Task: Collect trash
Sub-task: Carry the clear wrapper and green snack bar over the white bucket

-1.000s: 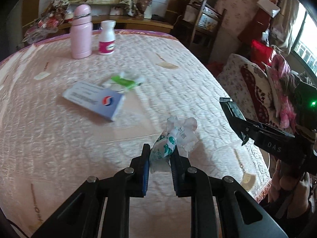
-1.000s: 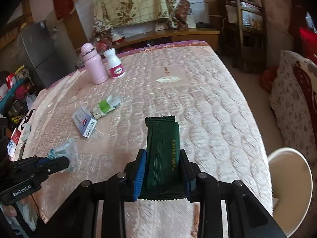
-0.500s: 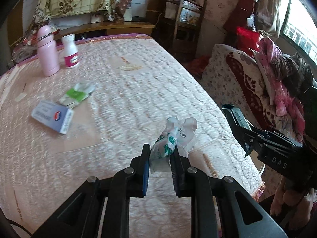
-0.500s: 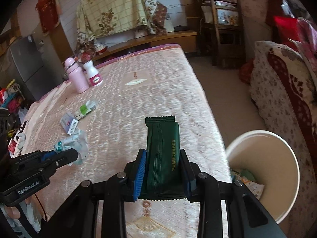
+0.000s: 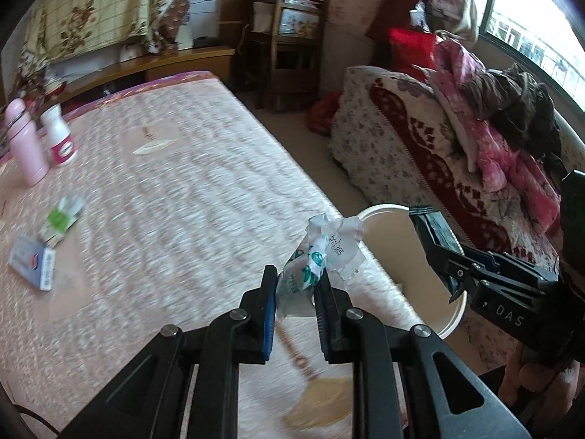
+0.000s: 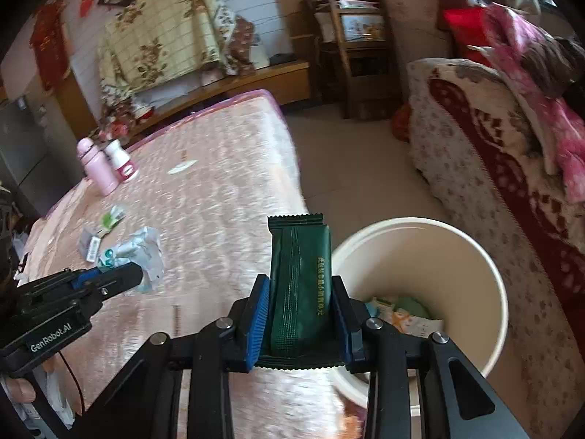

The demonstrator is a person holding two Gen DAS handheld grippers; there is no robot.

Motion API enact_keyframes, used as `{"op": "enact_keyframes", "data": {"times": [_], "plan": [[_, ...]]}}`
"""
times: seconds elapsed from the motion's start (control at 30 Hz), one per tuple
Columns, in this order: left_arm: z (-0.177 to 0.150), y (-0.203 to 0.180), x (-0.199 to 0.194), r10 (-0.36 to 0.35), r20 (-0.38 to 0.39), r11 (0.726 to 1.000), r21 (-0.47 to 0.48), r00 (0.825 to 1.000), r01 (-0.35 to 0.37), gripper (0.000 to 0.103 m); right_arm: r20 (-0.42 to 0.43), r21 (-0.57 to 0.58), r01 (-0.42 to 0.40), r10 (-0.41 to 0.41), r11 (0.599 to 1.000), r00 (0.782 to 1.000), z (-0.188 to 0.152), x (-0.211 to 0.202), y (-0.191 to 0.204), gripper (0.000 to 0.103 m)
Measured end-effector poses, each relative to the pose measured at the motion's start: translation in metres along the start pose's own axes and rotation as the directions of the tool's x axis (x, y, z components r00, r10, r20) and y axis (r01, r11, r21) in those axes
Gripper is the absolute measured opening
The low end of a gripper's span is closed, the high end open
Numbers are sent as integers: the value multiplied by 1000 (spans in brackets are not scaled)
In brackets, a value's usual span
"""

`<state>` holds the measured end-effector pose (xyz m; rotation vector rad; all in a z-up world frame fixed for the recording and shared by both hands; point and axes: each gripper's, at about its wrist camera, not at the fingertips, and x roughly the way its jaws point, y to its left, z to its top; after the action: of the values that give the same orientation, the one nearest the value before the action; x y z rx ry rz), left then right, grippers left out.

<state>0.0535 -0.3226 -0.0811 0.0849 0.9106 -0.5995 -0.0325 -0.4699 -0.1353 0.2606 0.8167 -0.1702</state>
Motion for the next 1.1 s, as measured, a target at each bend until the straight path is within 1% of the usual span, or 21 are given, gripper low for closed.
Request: {"op": "enact_keyframes", "data": {"times": [0.2, 0.47, 0.87, 1.1], "plan": [[10, -28, 12, -25, -9, 999, 38, 1000, 25, 20, -1, 54, 39, -39, 998, 999, -2, -6, -34, 35], [18, -54, 28, -45, -23, 996, 79, 999, 46, 20, -10, 93, 79, -78, 993, 997, -6, -9, -61, 35], [22, -79, 57, -114, -71, 990, 74, 991, 119, 20, -33, 173, 114, -110, 978, 993, -15, -5, -98, 35], [22, -87, 70, -130, -92, 988, 71, 987, 136, 20, -47, 196, 124, -117, 973, 992, -19, 0, -108, 35]]}}
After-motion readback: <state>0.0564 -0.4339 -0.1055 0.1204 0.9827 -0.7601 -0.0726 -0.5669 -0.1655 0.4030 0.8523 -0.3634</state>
